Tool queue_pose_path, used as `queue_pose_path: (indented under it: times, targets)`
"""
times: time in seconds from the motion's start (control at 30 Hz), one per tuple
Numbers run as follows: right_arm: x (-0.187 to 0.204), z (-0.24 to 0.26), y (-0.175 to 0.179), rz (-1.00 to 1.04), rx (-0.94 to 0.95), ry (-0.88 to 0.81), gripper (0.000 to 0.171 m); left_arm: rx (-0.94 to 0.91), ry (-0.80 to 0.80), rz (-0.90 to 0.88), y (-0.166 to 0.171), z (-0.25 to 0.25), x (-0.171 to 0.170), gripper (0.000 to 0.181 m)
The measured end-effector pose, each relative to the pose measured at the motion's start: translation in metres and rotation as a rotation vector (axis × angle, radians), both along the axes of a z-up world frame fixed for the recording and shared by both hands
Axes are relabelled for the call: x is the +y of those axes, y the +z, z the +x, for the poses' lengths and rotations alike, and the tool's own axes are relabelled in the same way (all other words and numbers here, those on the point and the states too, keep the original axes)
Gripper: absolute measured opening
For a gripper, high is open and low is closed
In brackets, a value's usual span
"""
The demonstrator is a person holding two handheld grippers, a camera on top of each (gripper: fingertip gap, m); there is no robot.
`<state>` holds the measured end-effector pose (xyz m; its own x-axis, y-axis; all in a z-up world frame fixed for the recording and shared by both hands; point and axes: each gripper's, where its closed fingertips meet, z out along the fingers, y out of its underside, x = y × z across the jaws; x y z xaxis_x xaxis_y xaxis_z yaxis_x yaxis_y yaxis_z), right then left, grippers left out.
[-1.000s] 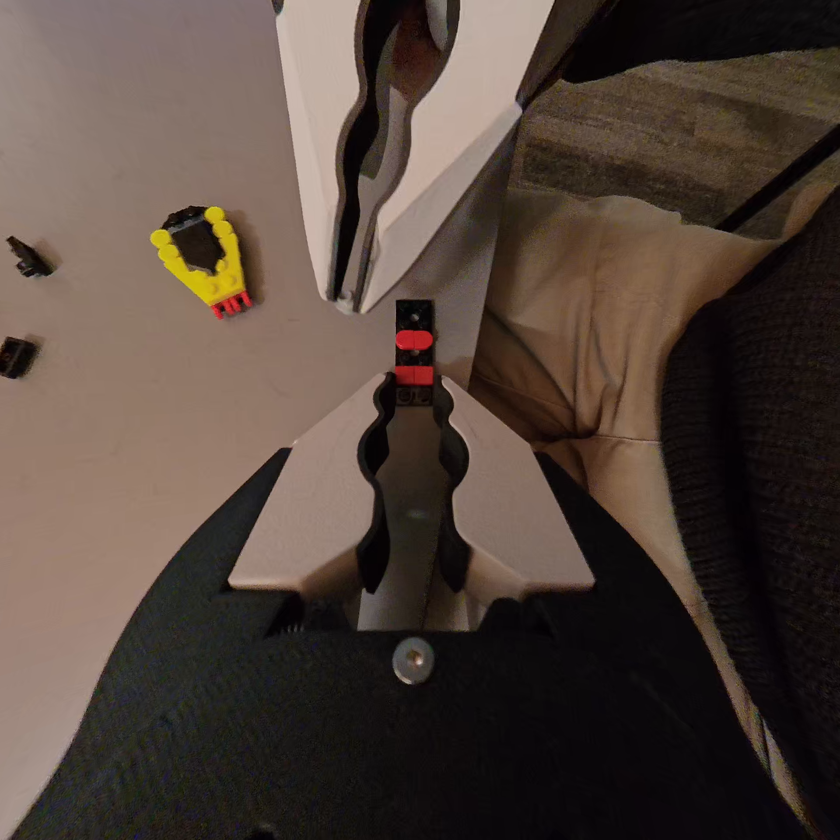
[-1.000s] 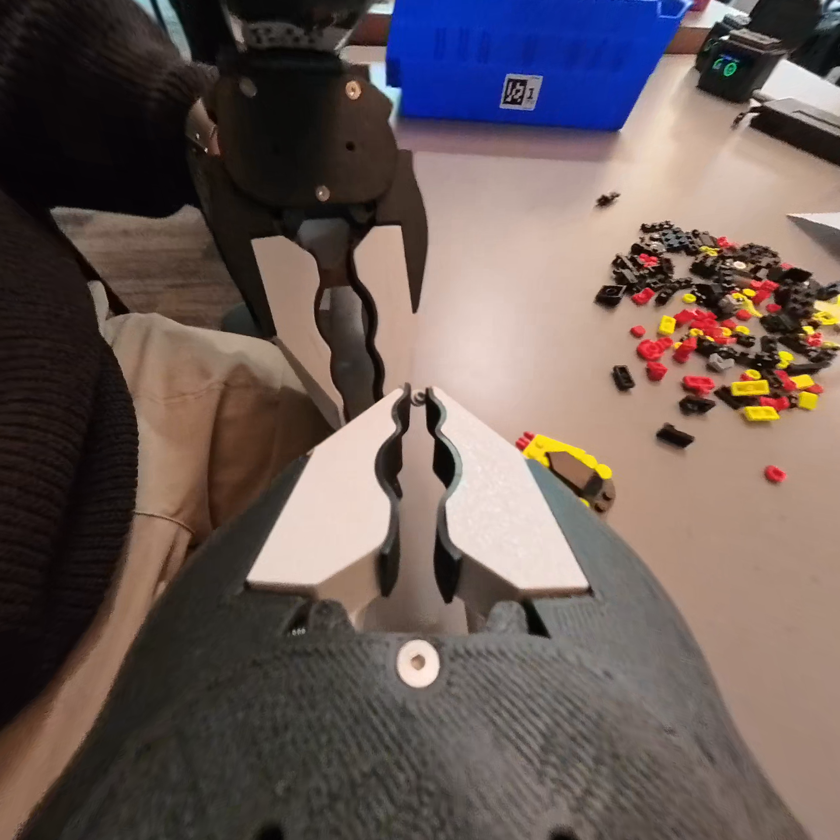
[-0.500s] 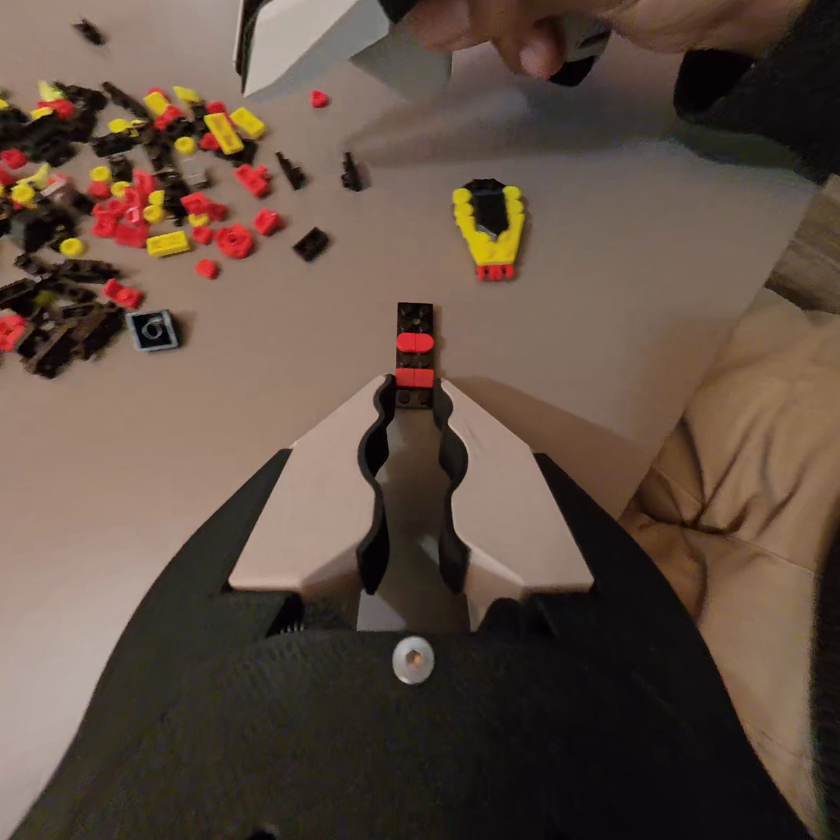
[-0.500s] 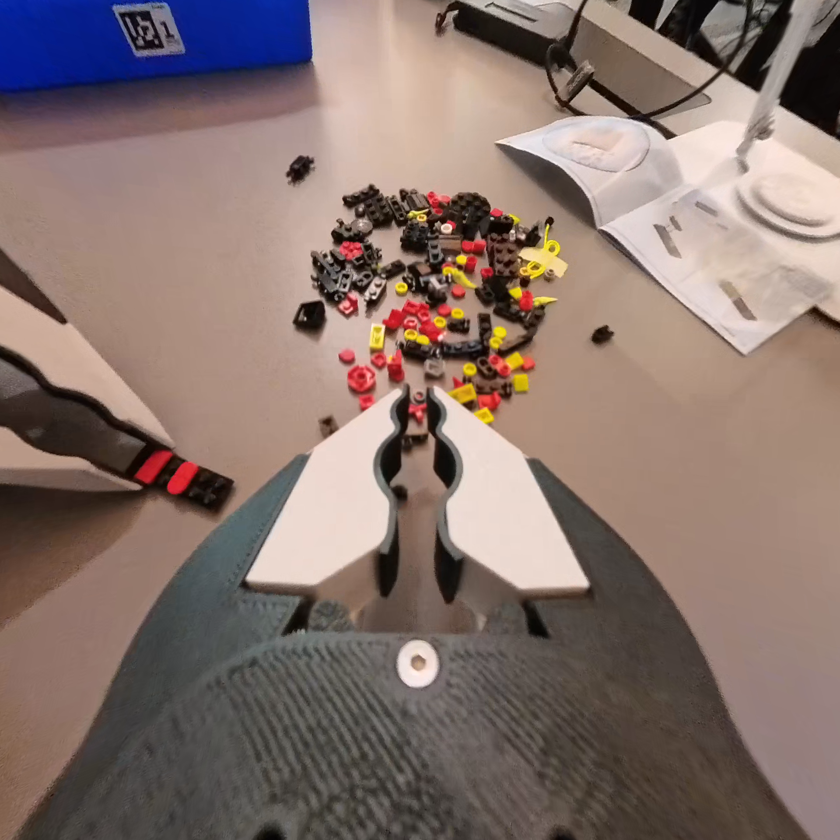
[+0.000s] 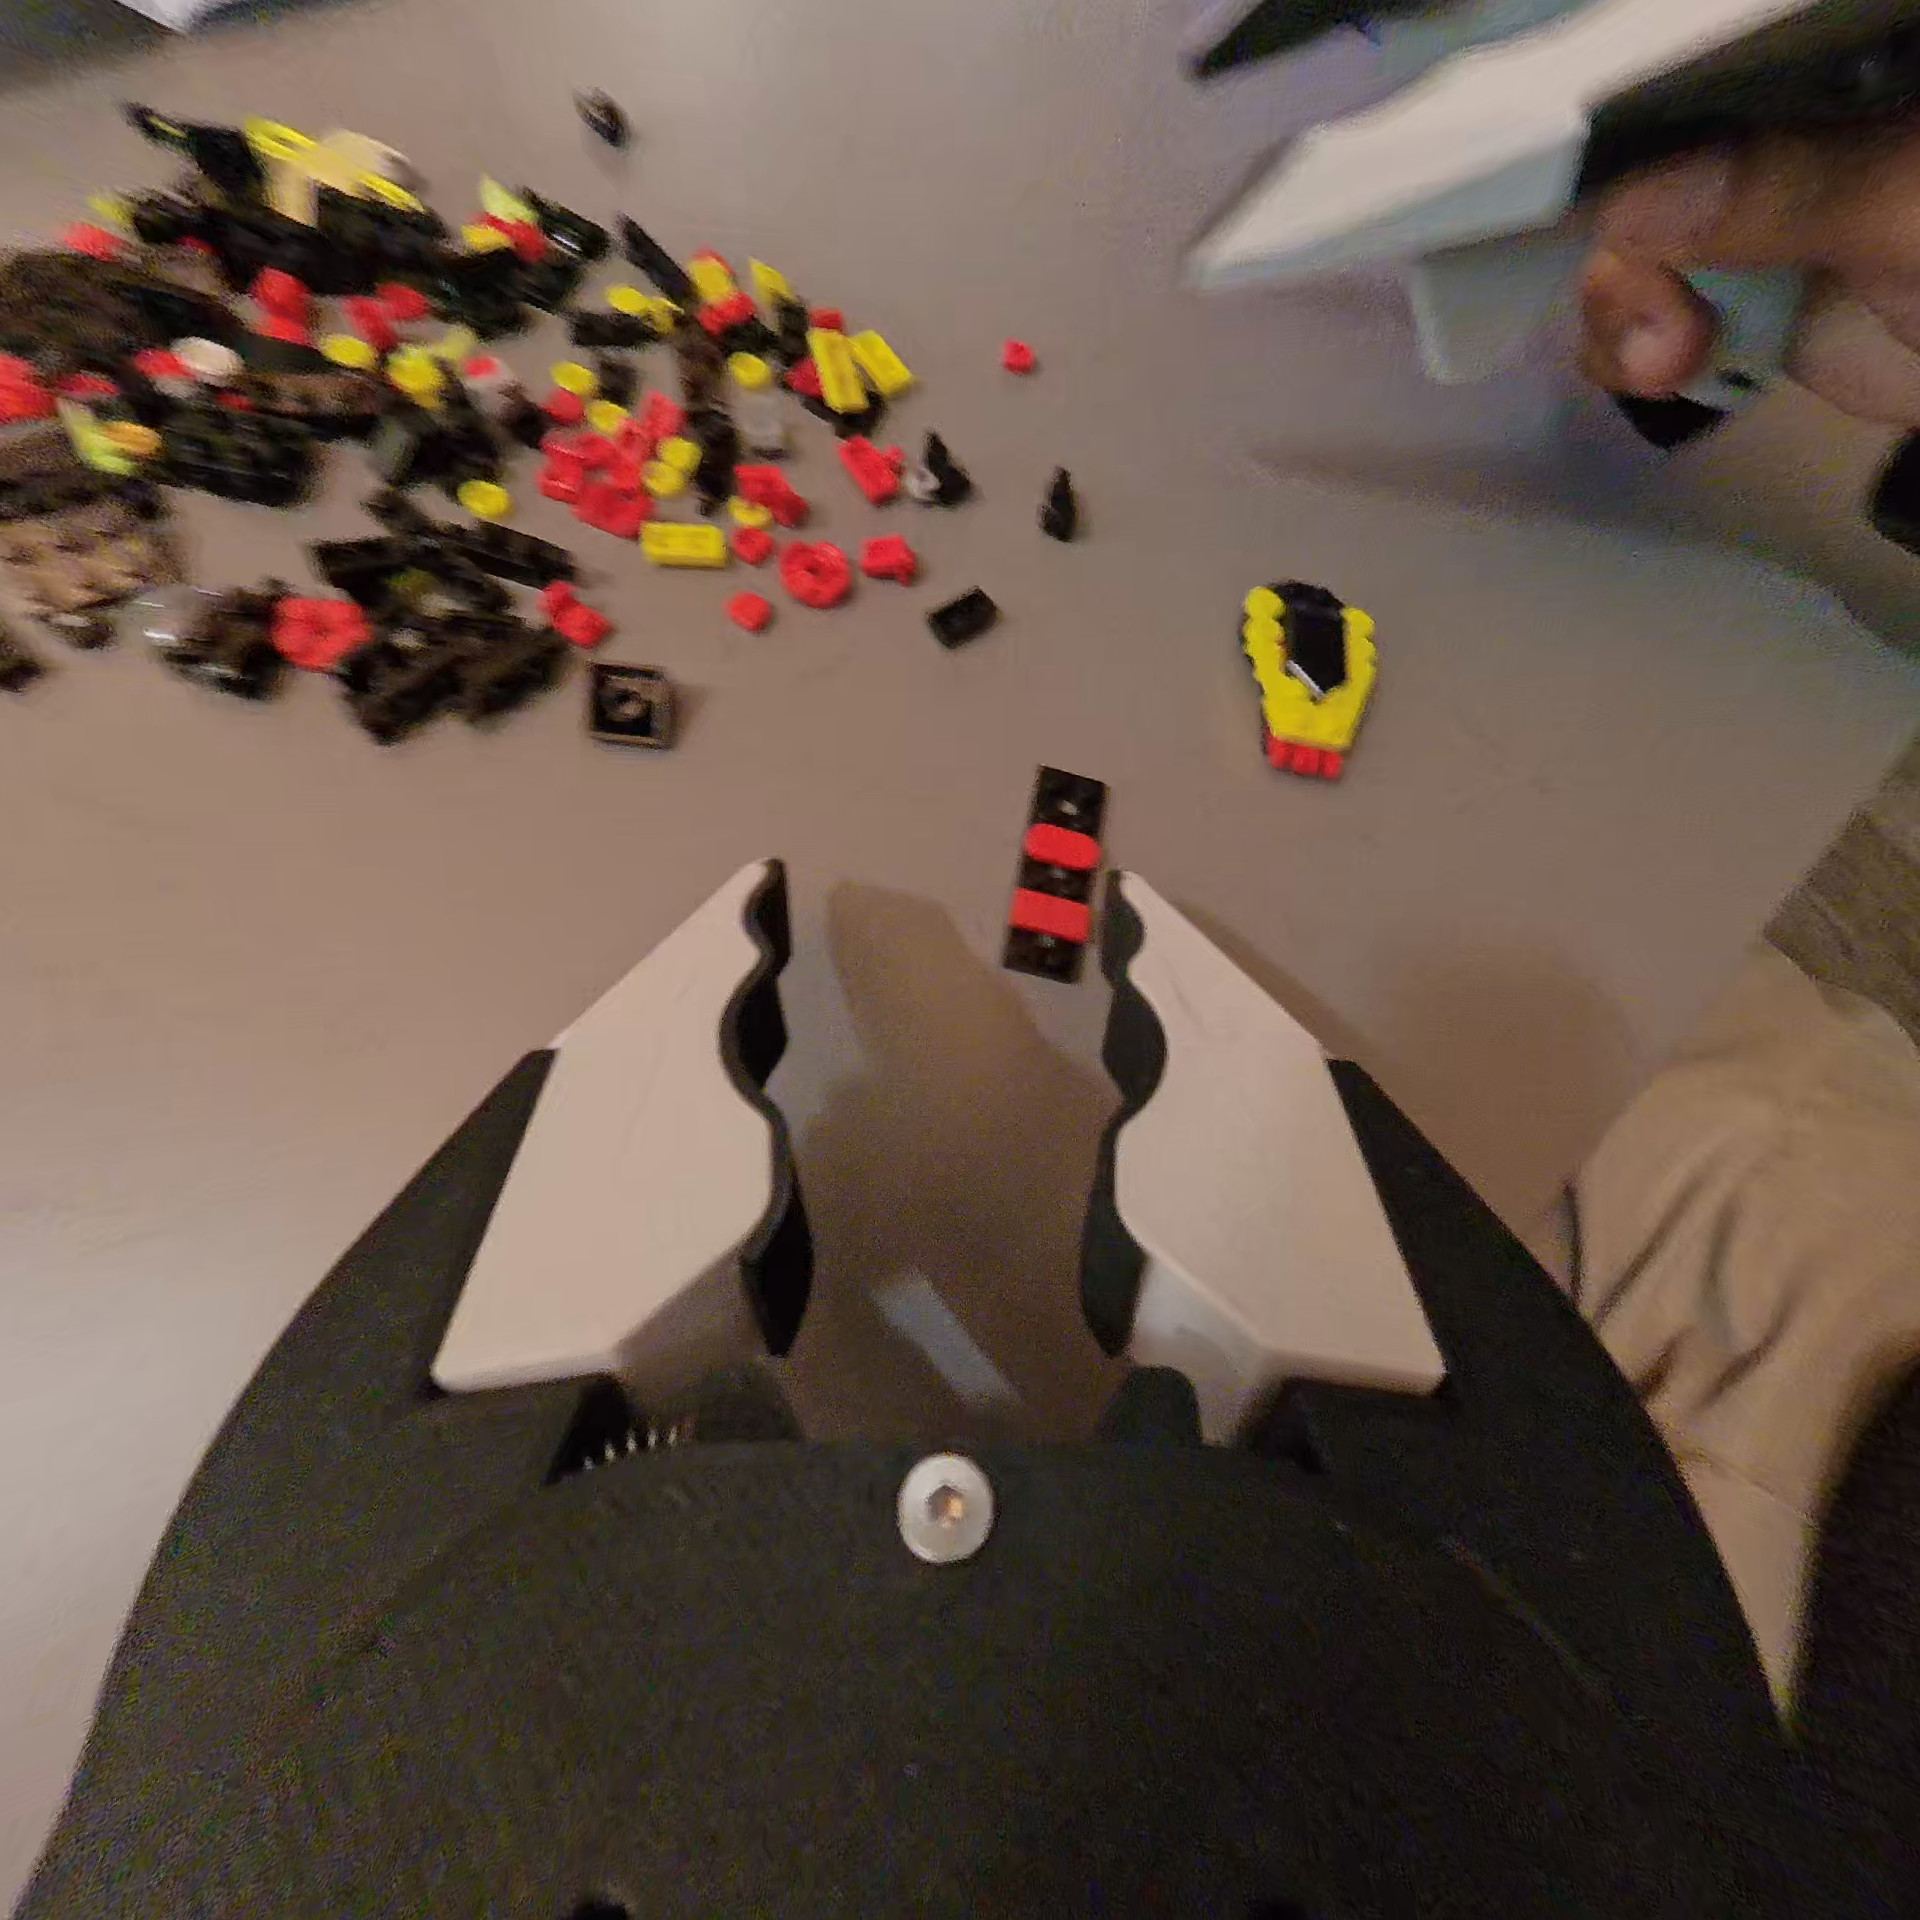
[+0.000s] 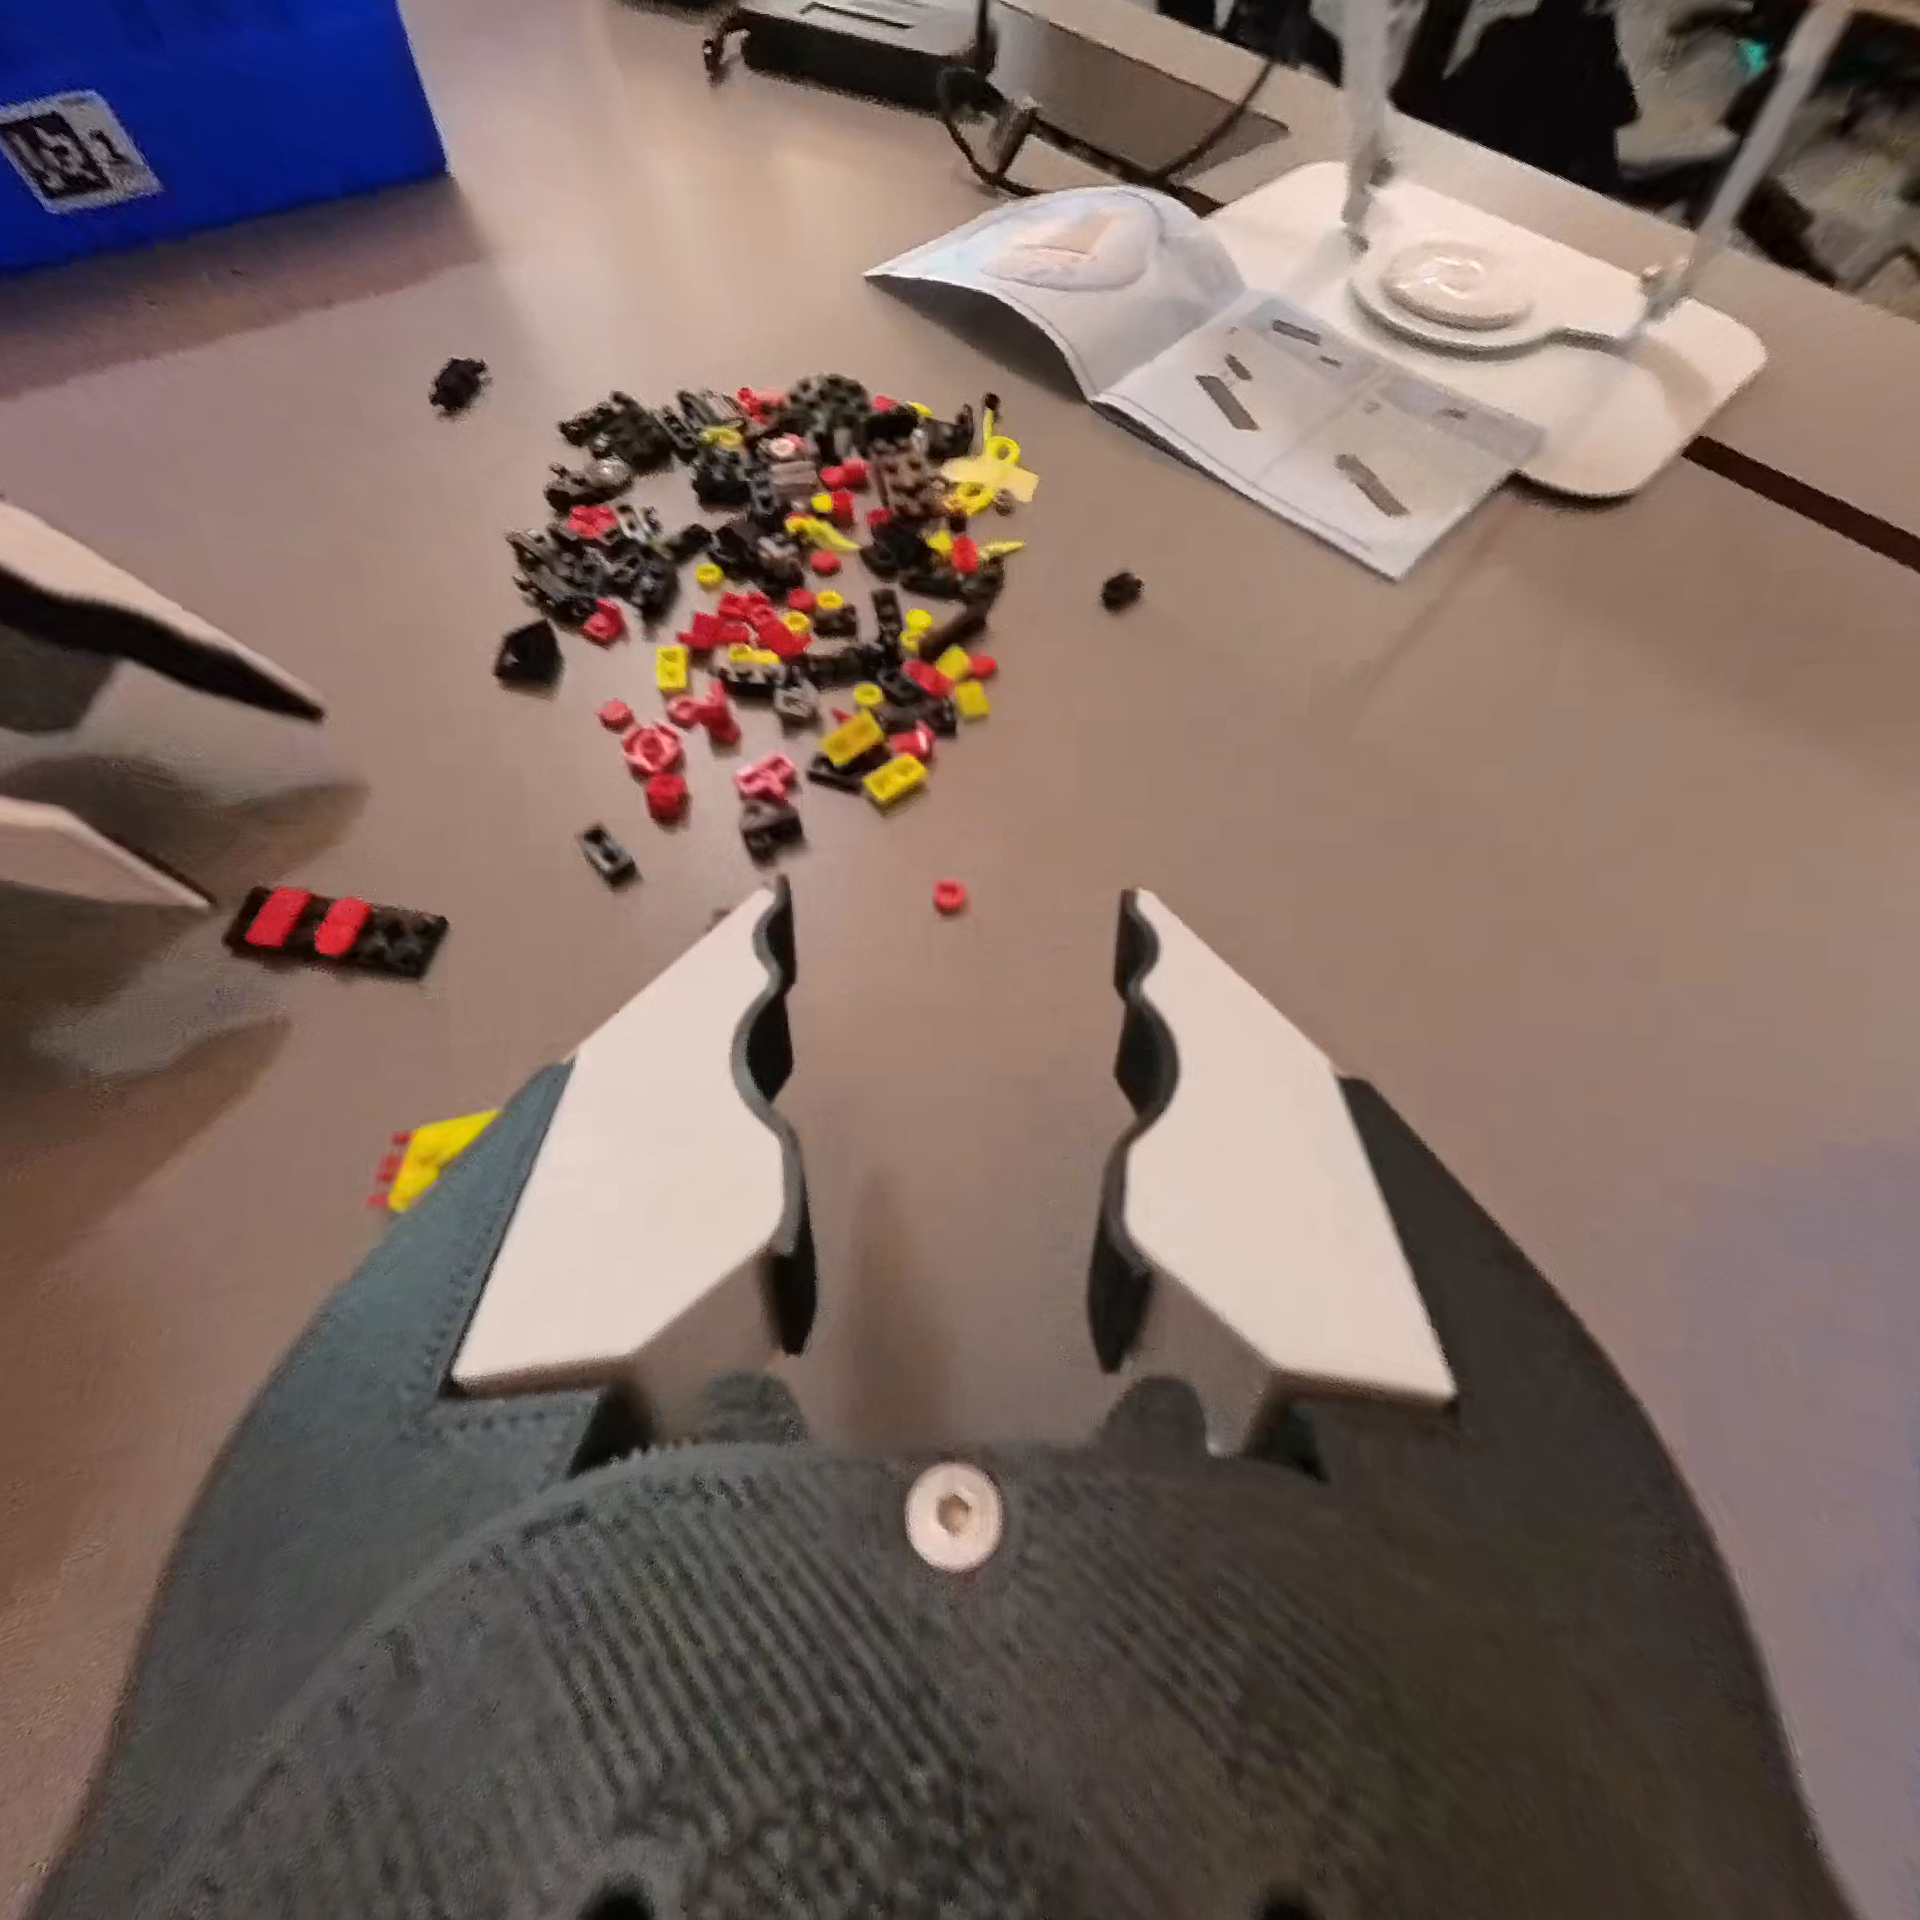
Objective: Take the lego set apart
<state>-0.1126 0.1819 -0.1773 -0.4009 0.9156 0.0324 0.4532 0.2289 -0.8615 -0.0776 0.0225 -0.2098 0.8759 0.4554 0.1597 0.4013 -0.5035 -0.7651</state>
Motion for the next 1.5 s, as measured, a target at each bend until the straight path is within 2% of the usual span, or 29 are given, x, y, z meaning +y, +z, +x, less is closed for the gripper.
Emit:
queue_pose_path:
  times: [0.03,0.1,0.17,0.27,0.37,0.5,0.67,0.9,1.03,1.2,1.3,1.5]
  targets:
    - [0.014,0.008,-0.004,0.015,-0.006,-0.039,0.069,0.034,0.041,-0.001,0.004,-0.011,-0.006,0.07]
    - [0.042,0.022,-0.013,0.06,-0.014,-0.12,0.076,0.13,0.164,-0.026,0.012,-0.042,-0.026,0.084]
    - [0.066,0.031,-0.02,0.083,-0.017,-0.19,0.076,0.185,0.294,-0.066,0.014,-0.073,-0.053,0.089]
    - [0.078,0.037,-0.029,0.046,-0.069,-0.224,0.081,0.162,0.432,-0.14,0.001,-0.103,-0.088,0.098]
    - [0.078,0.034,-0.034,0.045,-0.099,-0.229,0.089,0.116,0.484,-0.157,-0.009,-0.113,-0.105,0.102]
    - [0.074,0.032,-0.048,0.099,-0.172,-0.212,0.1,0.081,0.511,-0.169,-0.014,-0.116,-0.11,0.109]
    - [0.072,0.028,-0.048,0.092,-0.174,-0.211,0.098,0.075,0.497,-0.218,-0.021,-0.115,-0.109,0.114]
    - [0.071,0.029,-0.052,0.046,-0.216,-0.199,0.107,0.013,0.521,-0.212,-0.026,-0.118,-0.113,0.127]
    - [0.071,0.031,-0.052,0.046,-0.219,-0.213,0.11,0.022,0.486,-0.22,-0.027,-0.116,-0.11,0.127]
    - [0.082,0.033,-0.055,0.041,-0.239,-0.299,0.129,0.024,0.485,-0.222,-0.027,-0.115,-0.109,0.126]
    - [0.089,0.033,-0.059,0.038,-0.261,-0.345,0.147,0.017,0.558,-0.235,-0.028,-0.116,-0.116,0.133]
    - [0.089,0.033,-0.059,0.04,-0.261,-0.344,0.147,0.01,0.601,-0.242,-0.029,-0.115,-0.12,0.138]
